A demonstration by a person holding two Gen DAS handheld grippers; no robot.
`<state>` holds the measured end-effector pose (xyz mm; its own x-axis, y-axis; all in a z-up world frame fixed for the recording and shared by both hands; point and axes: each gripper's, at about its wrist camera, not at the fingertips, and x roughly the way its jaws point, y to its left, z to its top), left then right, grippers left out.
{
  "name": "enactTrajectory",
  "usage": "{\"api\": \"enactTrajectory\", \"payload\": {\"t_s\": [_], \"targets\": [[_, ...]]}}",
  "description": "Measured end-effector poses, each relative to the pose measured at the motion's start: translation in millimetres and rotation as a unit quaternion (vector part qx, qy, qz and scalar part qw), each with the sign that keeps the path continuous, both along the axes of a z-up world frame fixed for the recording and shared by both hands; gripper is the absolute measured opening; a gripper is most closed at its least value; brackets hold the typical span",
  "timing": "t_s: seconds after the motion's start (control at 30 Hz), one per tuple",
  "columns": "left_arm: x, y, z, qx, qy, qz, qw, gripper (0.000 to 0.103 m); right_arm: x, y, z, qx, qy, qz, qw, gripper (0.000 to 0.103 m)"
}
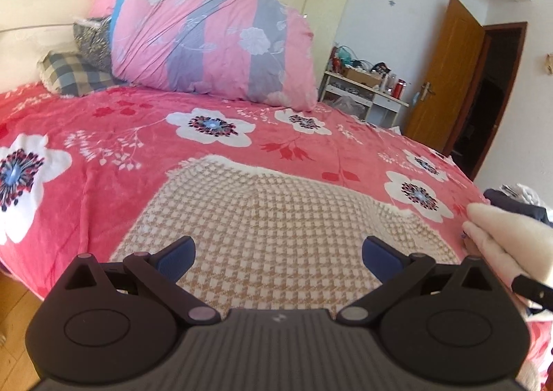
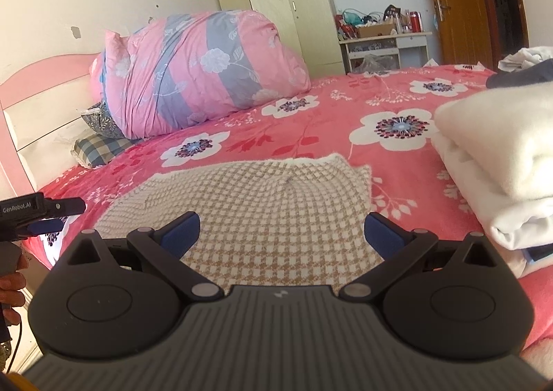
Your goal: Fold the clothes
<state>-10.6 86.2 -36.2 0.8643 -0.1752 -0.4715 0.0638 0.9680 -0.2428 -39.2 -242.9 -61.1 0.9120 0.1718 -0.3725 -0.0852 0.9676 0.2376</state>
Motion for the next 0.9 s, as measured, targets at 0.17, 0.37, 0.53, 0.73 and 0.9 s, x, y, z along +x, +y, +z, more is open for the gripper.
{"api": "enactTrajectory", "payload": {"t_s": [0.17, 0.37, 0.53, 0.73, 0.9], "targets": [[2, -2, 0, 0.021, -0.001, 0.005, 0.9998, 0.103, 0, 0, 1, 0.005, -0.005, -0.005, 1.000, 0.102], [5, 2, -3, 0.033, 0.006, 0.009, 0.9994, 0.103, 0, -3, 1, 0.017, -0.008, -0.006, 1.000, 0.102], [6, 2, -10, 0.039, 0.008, 0.013, 0.9991, 0.103, 1, -1, -1, 0.015, -0.006, 0.002, 1.000, 0.102], [15, 0, -16, 0.046, 0.005, -0.001, 0.9989, 0.091, 14, 9, 0, -0.034, -0.025, 0.017, 0.999, 0.100], [43, -14, -23, 0.087, -0.029, -0.032, 0.9953, 0.072, 67, 39, 7, -0.065, -0.034, 0.076, 0.994, 0.066]]}}
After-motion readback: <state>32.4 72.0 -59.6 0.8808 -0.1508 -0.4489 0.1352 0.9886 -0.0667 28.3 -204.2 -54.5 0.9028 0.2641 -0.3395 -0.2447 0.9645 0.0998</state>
